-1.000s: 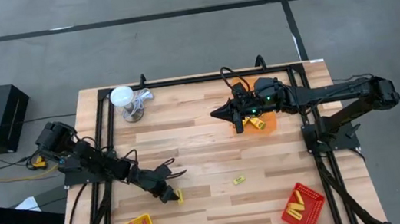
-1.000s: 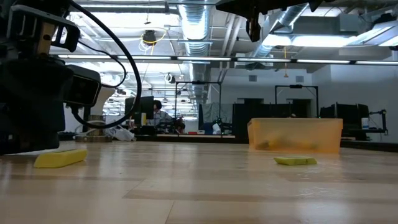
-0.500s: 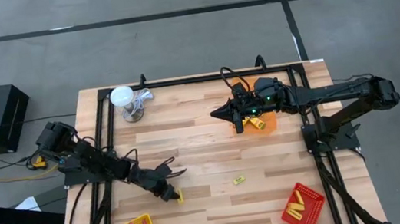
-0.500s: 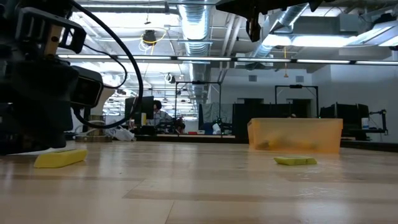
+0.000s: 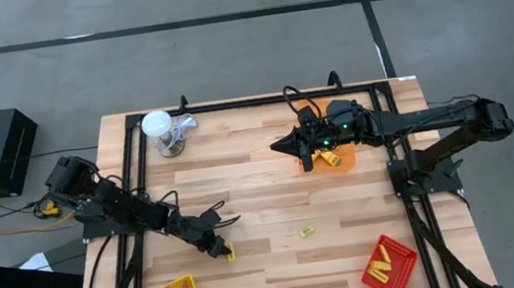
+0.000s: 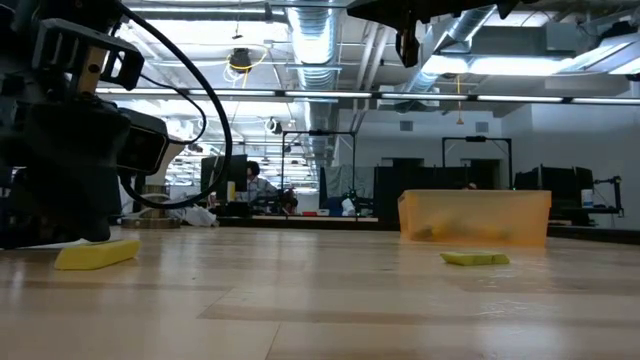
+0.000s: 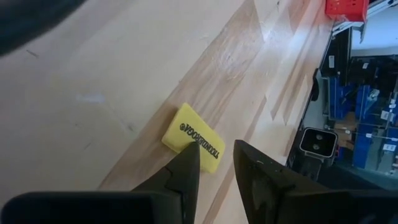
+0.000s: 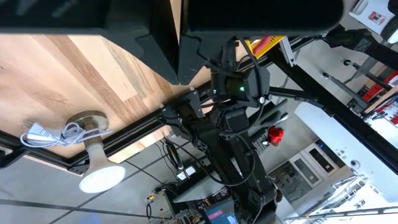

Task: Pick & Place School Supplies
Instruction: Put the yellow eraser into the red bin

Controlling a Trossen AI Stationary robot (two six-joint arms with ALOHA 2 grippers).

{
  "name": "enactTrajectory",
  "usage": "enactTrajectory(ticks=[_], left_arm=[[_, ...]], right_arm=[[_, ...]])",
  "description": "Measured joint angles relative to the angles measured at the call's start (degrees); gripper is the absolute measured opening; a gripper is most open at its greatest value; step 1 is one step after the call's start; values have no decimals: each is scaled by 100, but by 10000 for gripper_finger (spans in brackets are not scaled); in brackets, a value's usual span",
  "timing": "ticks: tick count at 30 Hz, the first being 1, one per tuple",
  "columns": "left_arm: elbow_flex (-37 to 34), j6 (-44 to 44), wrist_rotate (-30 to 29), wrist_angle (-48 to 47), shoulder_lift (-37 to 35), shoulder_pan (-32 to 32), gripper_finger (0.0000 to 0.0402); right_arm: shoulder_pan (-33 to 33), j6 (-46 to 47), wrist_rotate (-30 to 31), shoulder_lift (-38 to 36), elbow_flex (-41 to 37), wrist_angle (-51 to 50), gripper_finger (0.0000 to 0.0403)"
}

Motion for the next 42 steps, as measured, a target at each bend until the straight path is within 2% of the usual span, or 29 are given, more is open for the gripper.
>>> enactTrajectory(ticks=[25,34,39,42], left_arm=[[50,-9,376,-604,-39,-120,95],[46,-49,229,-512,-65,-195,95],[-18,-106,-412,-251,-394,-79,95],[-17,-61,-502,-278,-436,89,95]], right_arm=[[2,0,0,0,0,-2,0],[89,-2,0,0,0,7,0],[83,-7,0,2,0,110,0],[63,-10,-1,2,0,84,0]])
